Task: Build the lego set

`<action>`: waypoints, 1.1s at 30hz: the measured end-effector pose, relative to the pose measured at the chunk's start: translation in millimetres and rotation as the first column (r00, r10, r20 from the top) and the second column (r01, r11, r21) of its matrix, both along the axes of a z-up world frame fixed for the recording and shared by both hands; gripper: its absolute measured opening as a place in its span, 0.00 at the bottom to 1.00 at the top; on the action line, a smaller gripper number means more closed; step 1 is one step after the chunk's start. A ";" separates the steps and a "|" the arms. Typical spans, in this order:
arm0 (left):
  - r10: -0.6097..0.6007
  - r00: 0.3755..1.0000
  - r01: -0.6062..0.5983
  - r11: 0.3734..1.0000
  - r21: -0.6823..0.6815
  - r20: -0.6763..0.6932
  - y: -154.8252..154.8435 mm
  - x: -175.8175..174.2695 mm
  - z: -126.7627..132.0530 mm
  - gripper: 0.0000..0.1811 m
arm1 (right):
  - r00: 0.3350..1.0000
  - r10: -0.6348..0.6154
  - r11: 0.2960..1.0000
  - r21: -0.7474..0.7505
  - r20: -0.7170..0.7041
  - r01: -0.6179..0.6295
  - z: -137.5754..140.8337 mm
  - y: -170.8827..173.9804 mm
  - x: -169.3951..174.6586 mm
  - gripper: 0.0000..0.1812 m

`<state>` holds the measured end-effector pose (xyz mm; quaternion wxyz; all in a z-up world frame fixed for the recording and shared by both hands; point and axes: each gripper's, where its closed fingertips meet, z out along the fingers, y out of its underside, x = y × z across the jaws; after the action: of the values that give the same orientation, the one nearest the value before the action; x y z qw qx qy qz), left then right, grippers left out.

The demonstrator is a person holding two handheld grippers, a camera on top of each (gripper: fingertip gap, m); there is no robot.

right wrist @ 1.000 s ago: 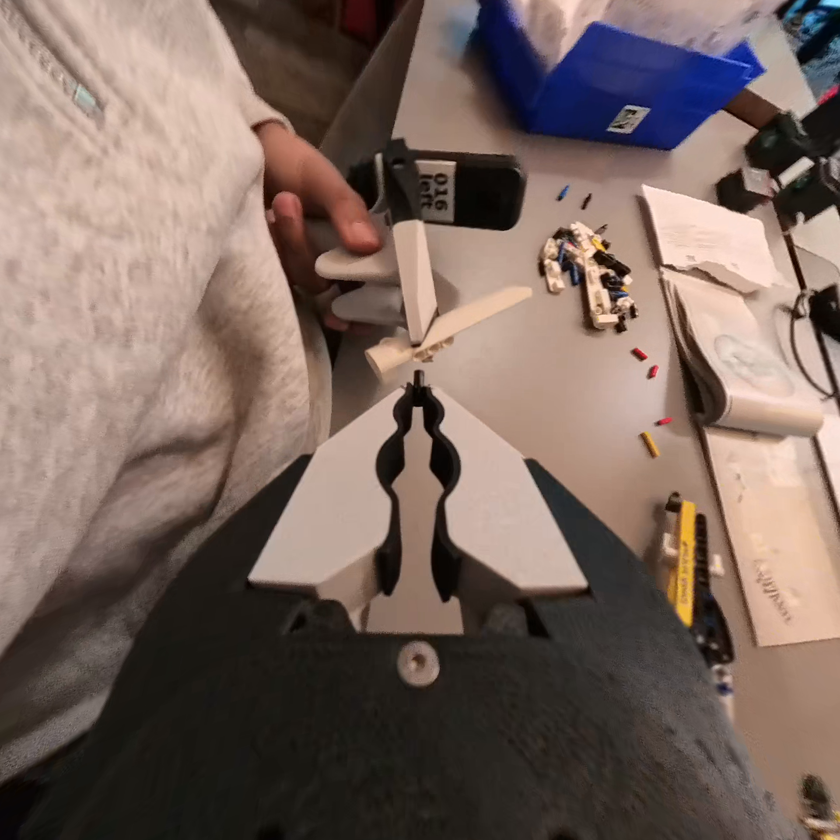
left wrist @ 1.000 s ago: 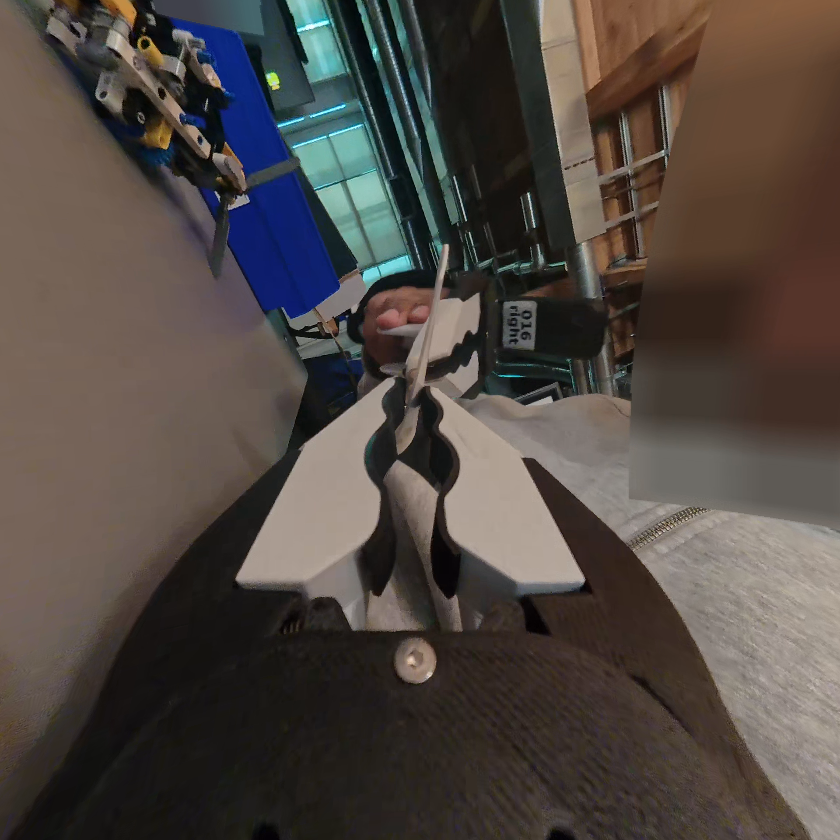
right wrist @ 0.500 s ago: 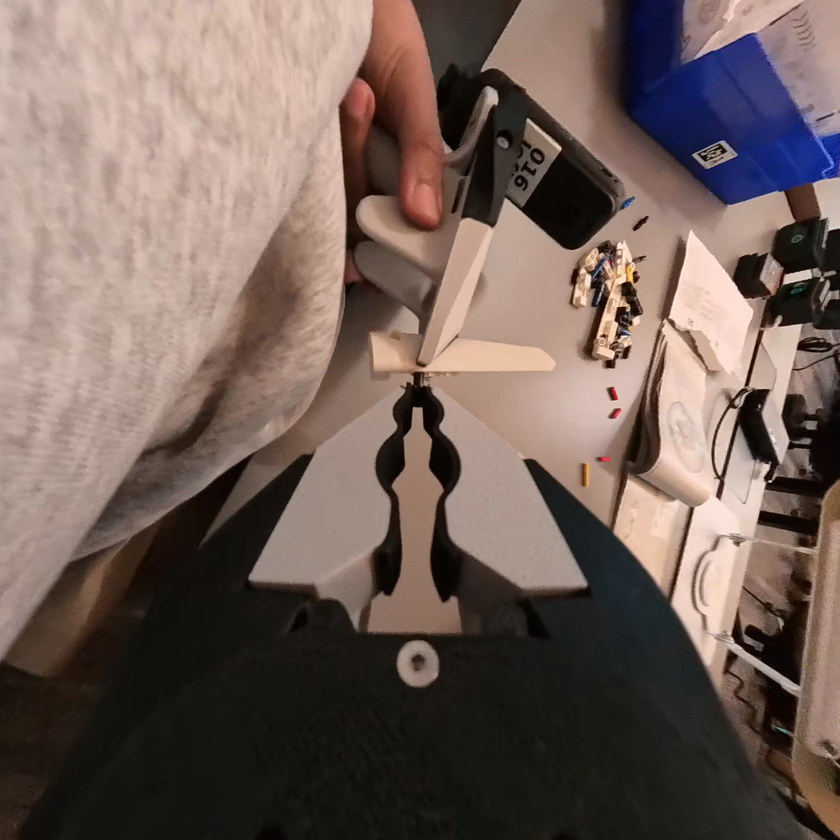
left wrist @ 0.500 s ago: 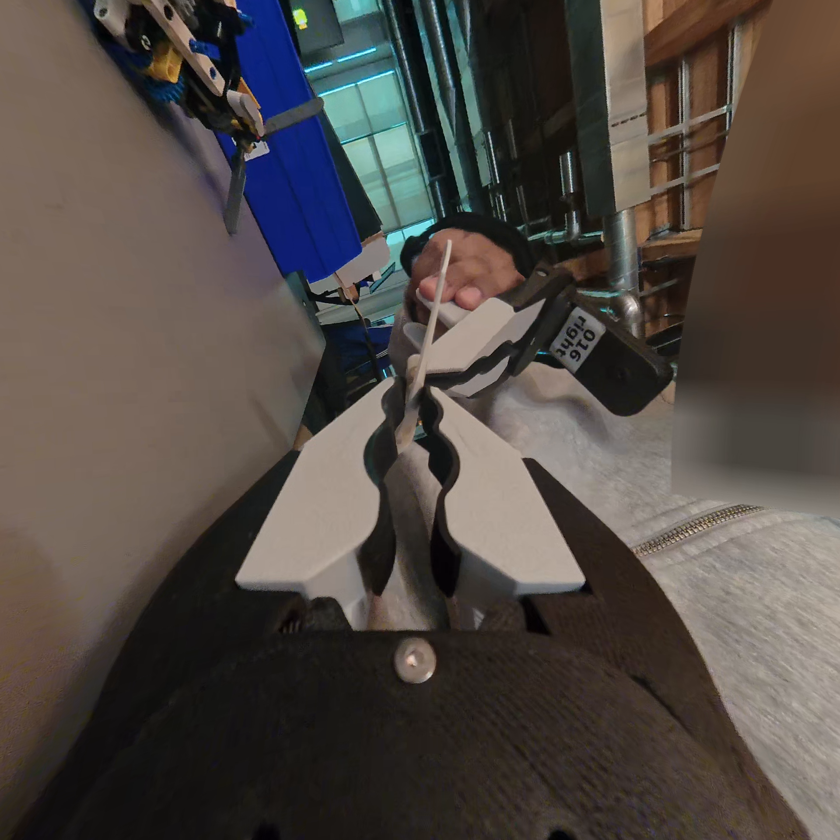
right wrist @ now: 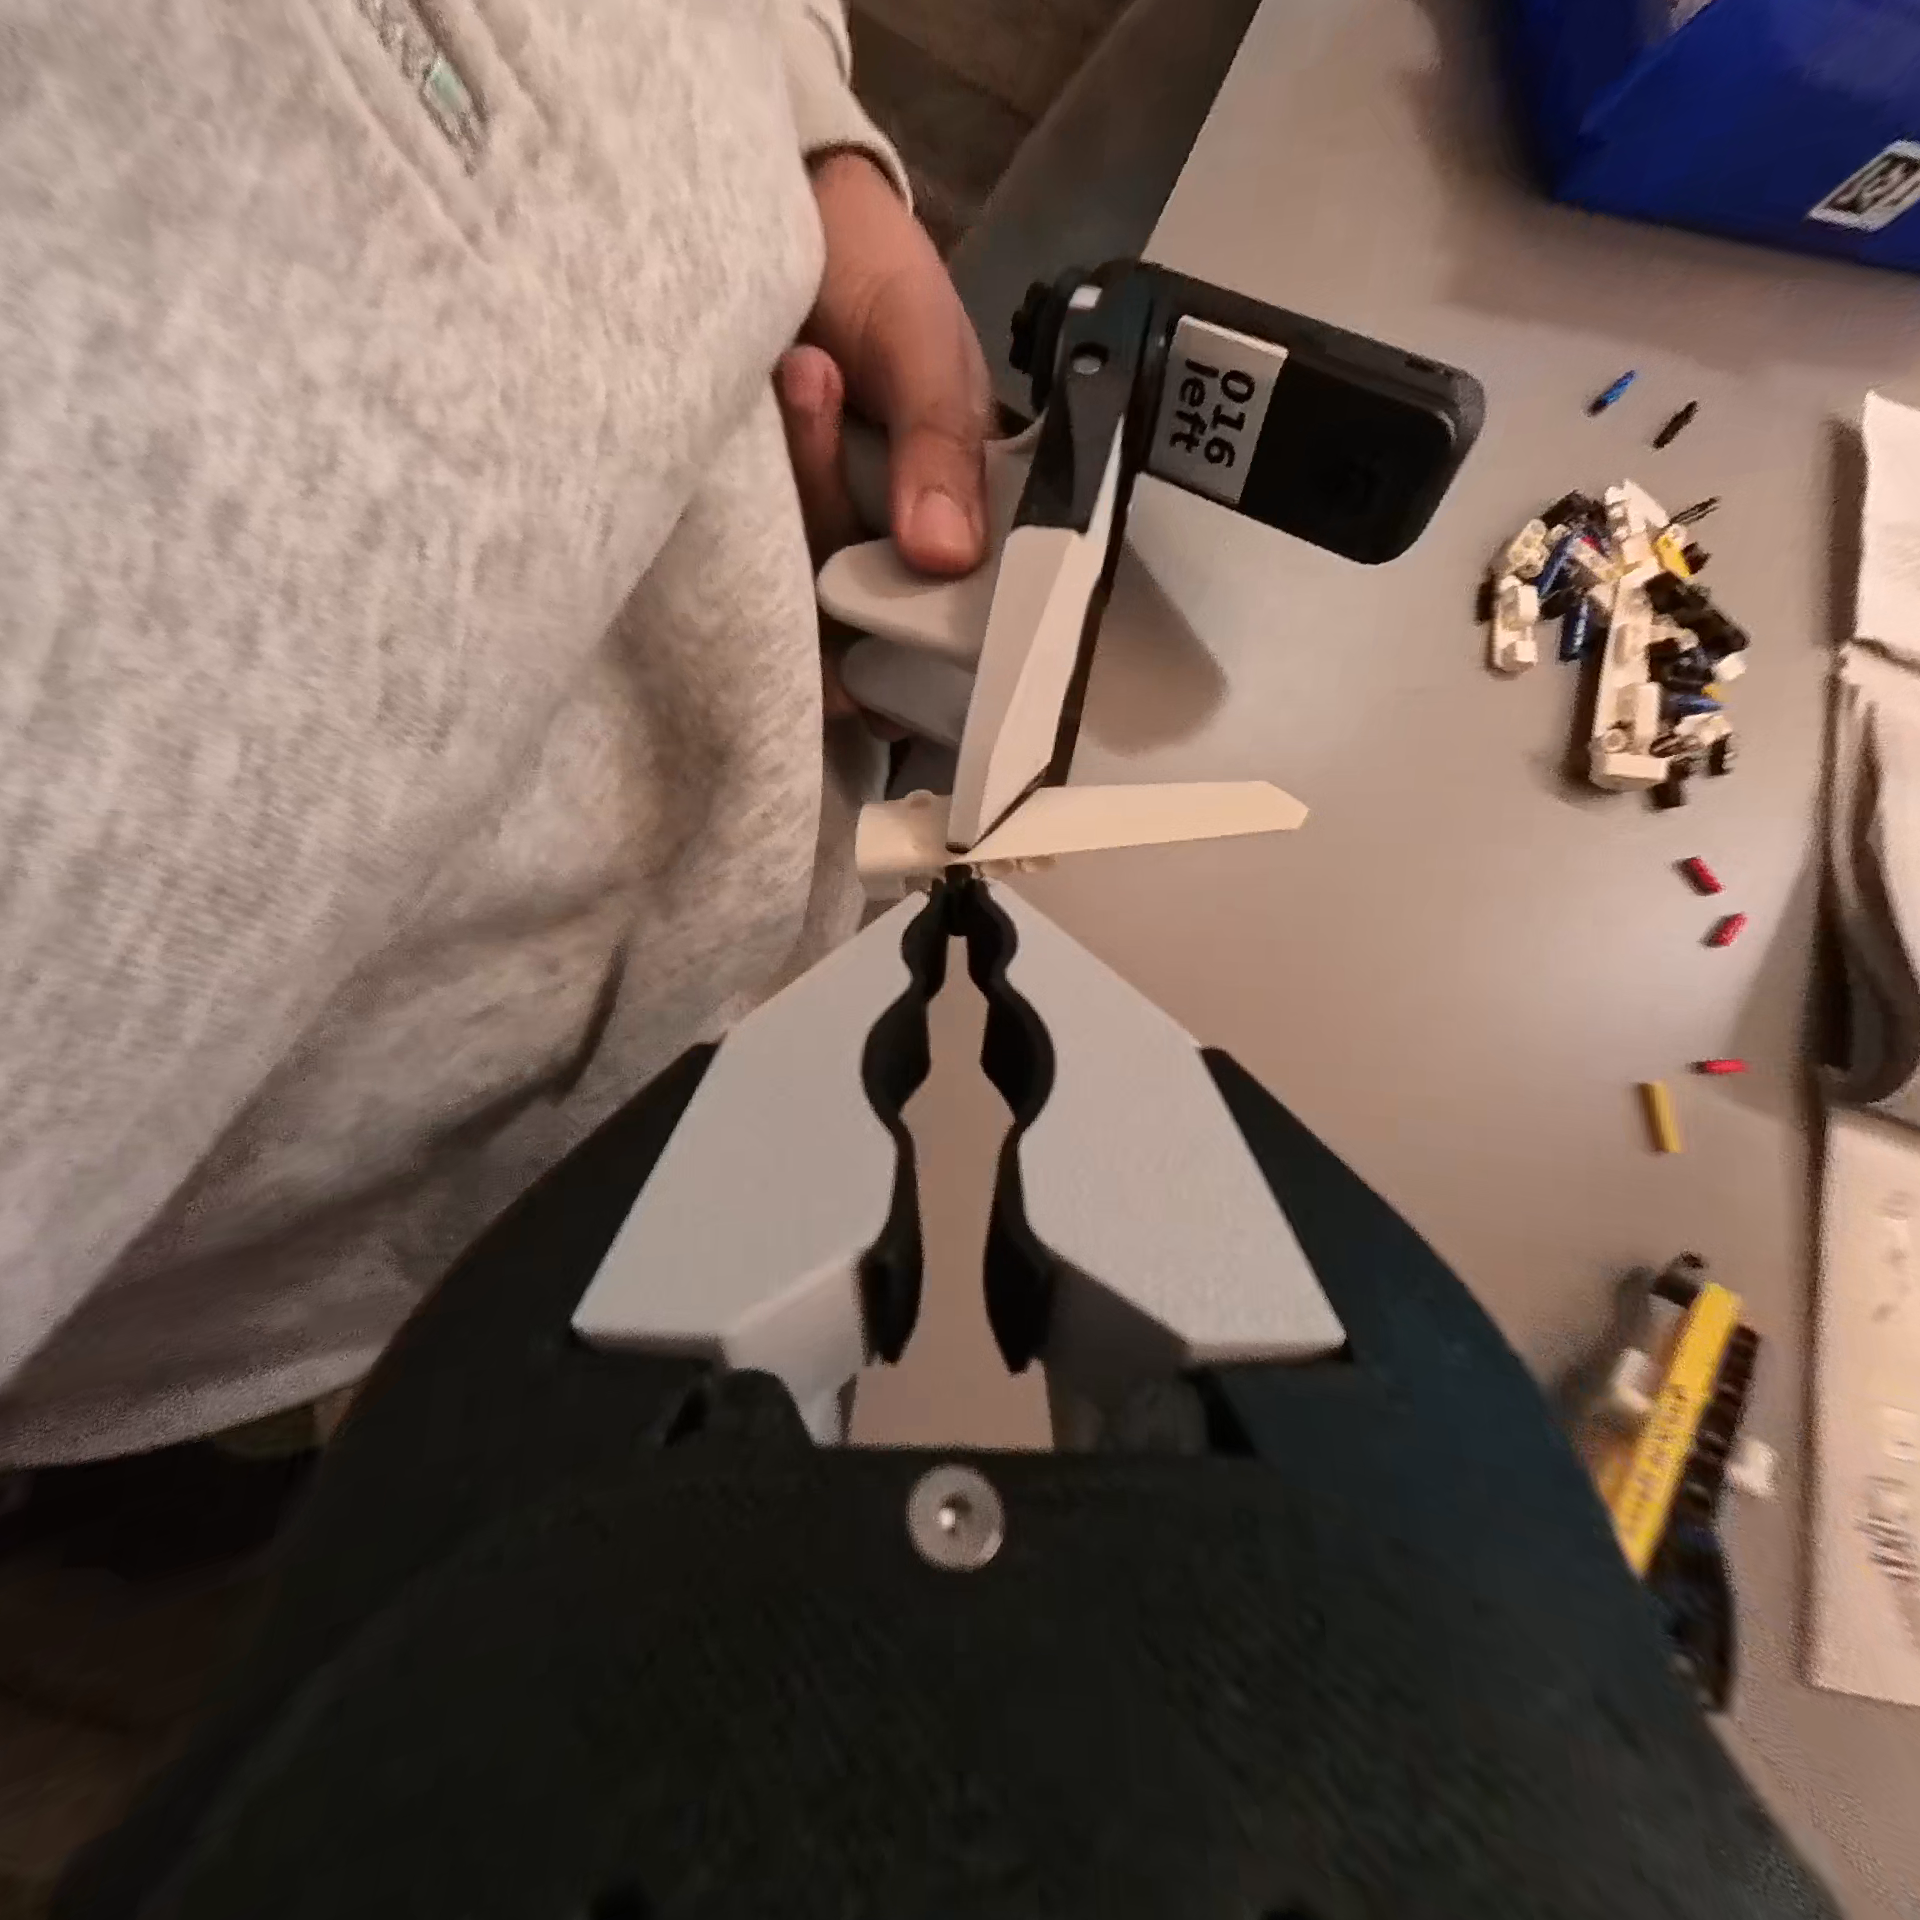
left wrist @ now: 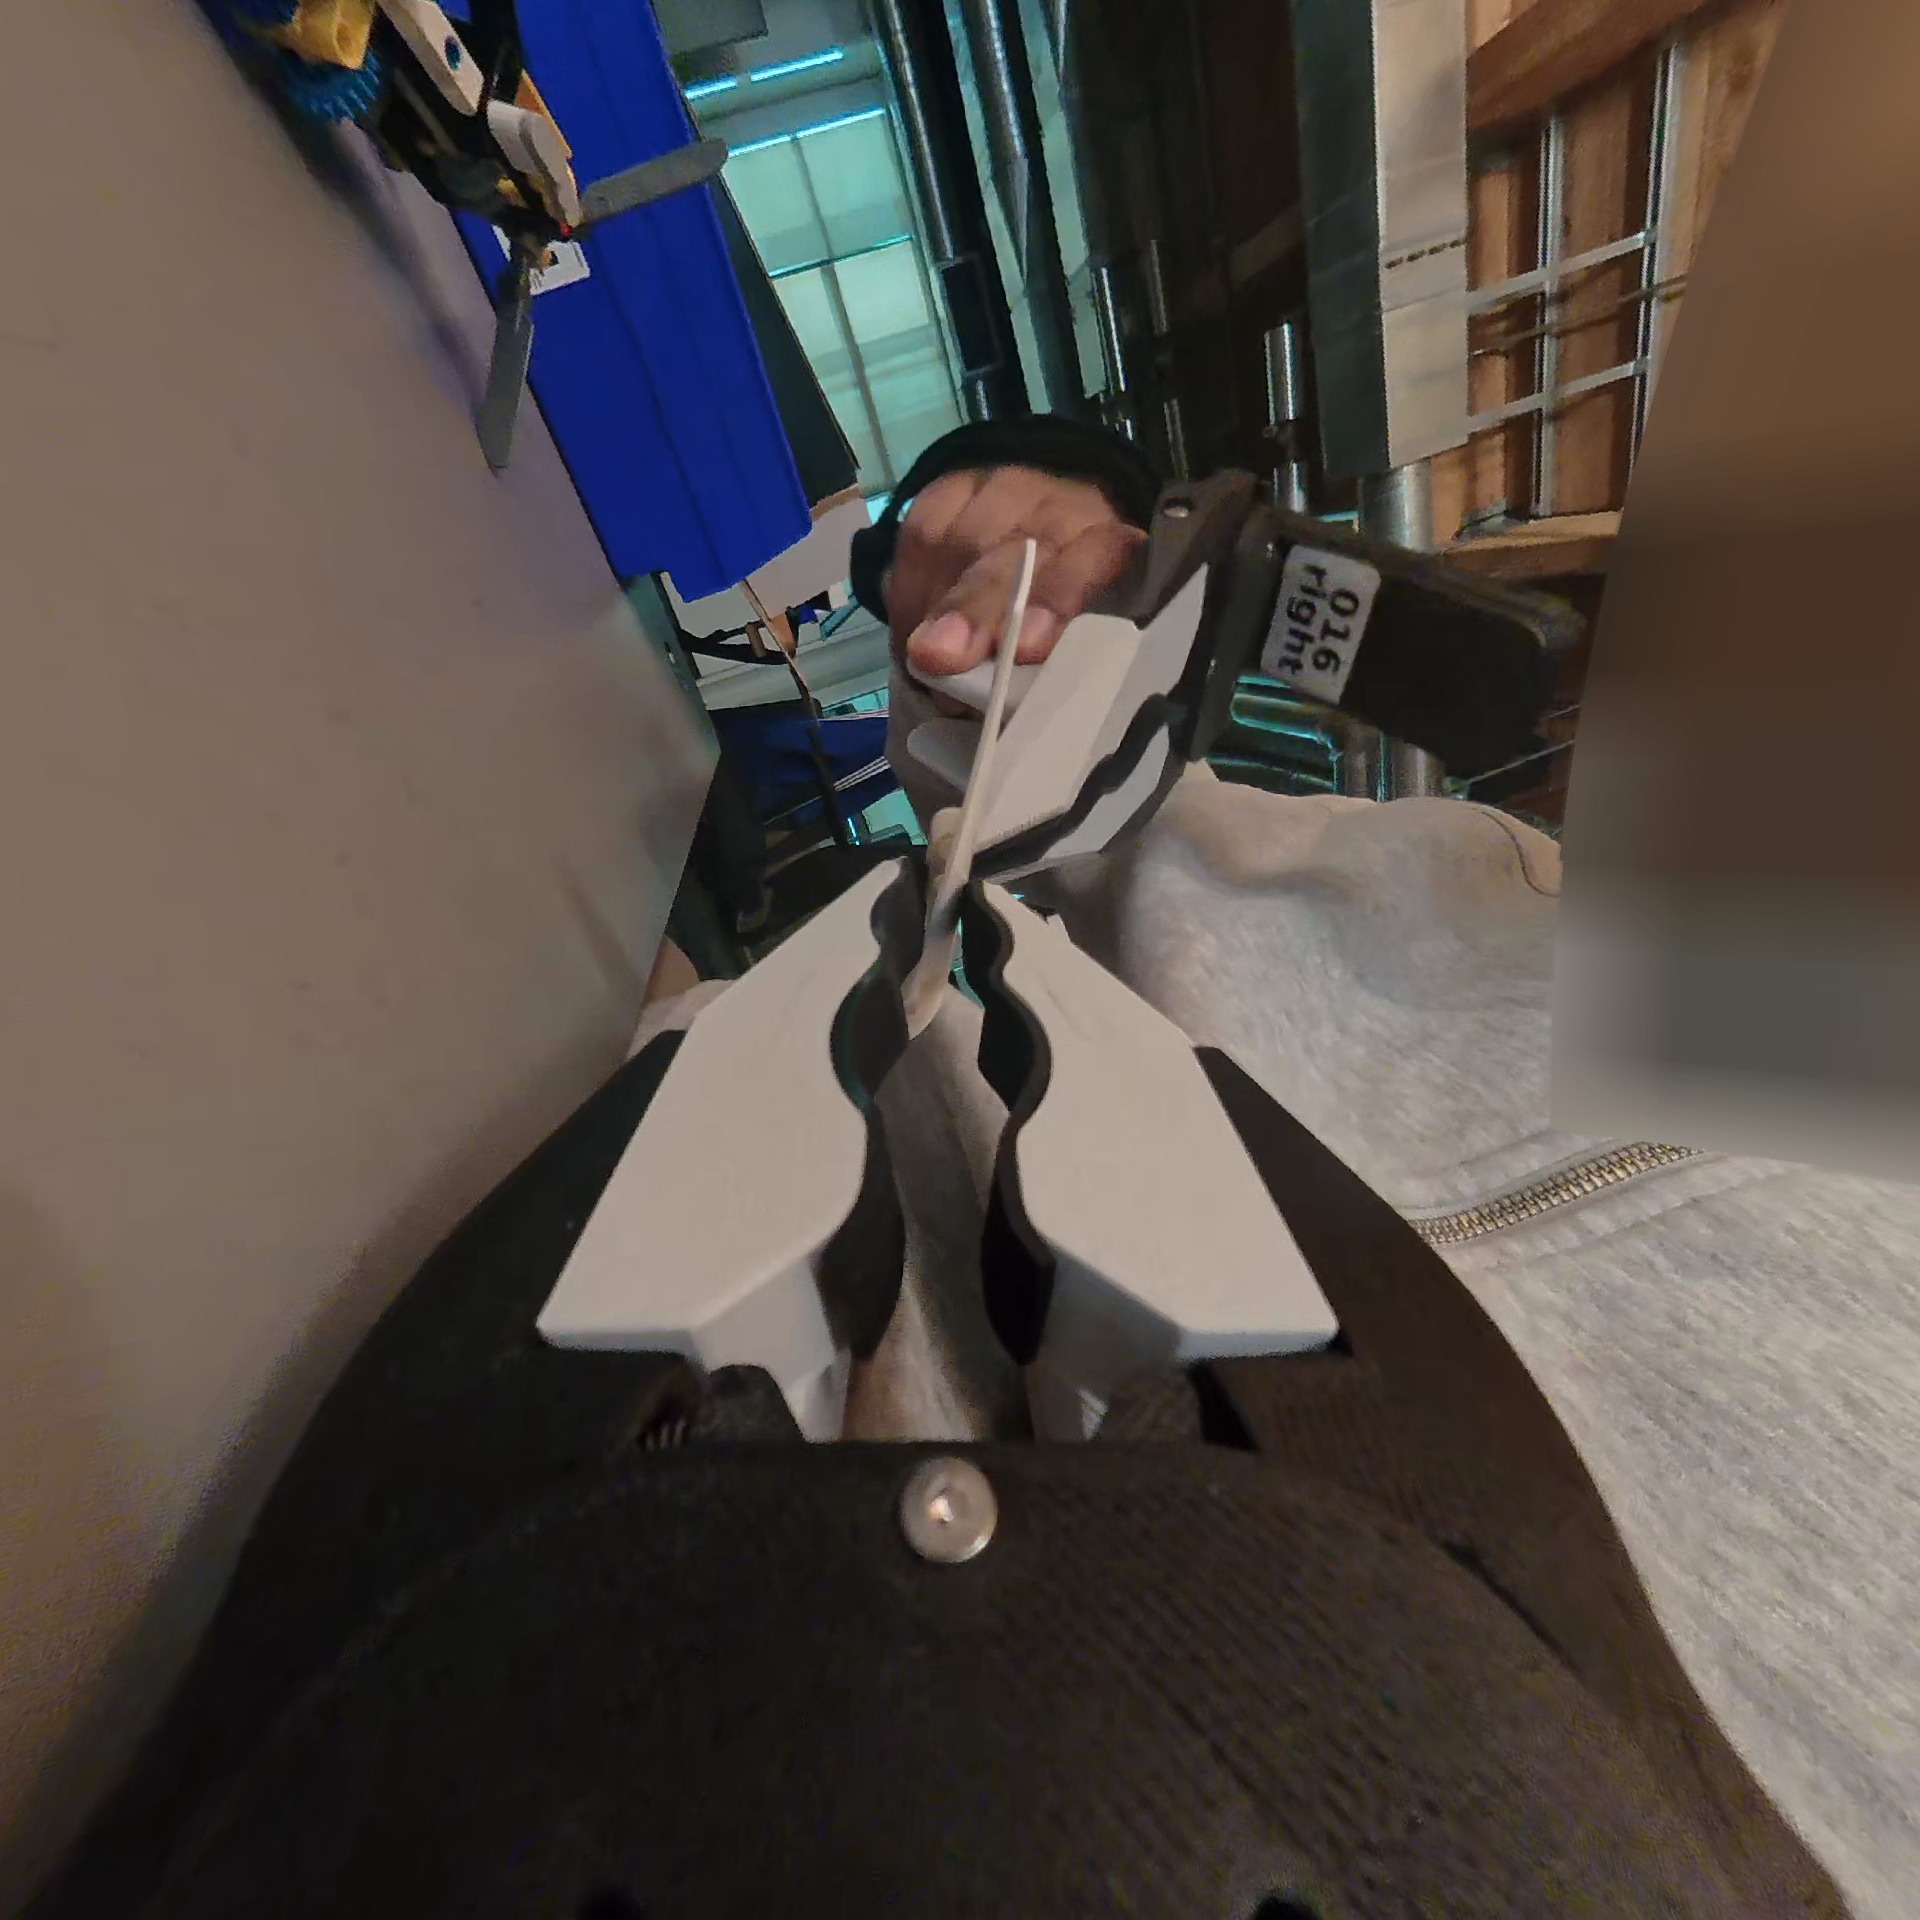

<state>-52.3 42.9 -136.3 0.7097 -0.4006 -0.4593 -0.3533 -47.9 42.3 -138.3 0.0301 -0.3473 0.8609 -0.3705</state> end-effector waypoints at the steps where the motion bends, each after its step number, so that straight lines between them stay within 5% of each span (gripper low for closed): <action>1: -0.001 1.000 0.001 1.000 0.004 -0.001 -0.1 0.1 0.4 0.03 | 0.999 -0.014 1.000 0.002 0.045 0.014 0.5 -0.1 0.2 0.01; 9: -0.049 0.998 0.049 0.999 -0.003 -0.038 11.6 5.0 4.8 0.03 | 0.885 -0.101 0.995 0.047 0.454 0.089 13.0 -8.6 19.4 0.00; 12: 0.006 1.000 -0.006 0.998 0.061 -0.001 -2.3 -3.3 4.5 0.03 | 0.935 -0.110 0.993 -0.007 0.337 0.119 14.0 -12.4 7.8 0.00; 16: 0.095 0.995 -0.095 0.995 0.001 -0.035 -17.2 -11.6 4.7 0.03 | 0.886 -0.253 0.961 -0.003 0.390 0.275 20.7 -6.6 -22.6 0.00; 23: 0.152 0.988 -0.152 0.988 -0.010 -0.029 -31.1 -18.0 2.7 0.03 | 0.683 -0.593 0.733 -0.066 0.427 0.677 44.0 40.2 -102.5 0.00; 33: 0.124 0.990 -0.125 0.992 -0.014 -0.070 -25.6 -10.2 6.3 0.03 | 0.420 -0.799 0.421 -0.099 0.431 0.902 47.8 122.5 -110.2 0.01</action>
<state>-62.5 17.3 -130.0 0.7421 -0.3898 -0.4619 -0.2900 -158.1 164.8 -90.6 -0.0823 0.2102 0.8267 -0.5154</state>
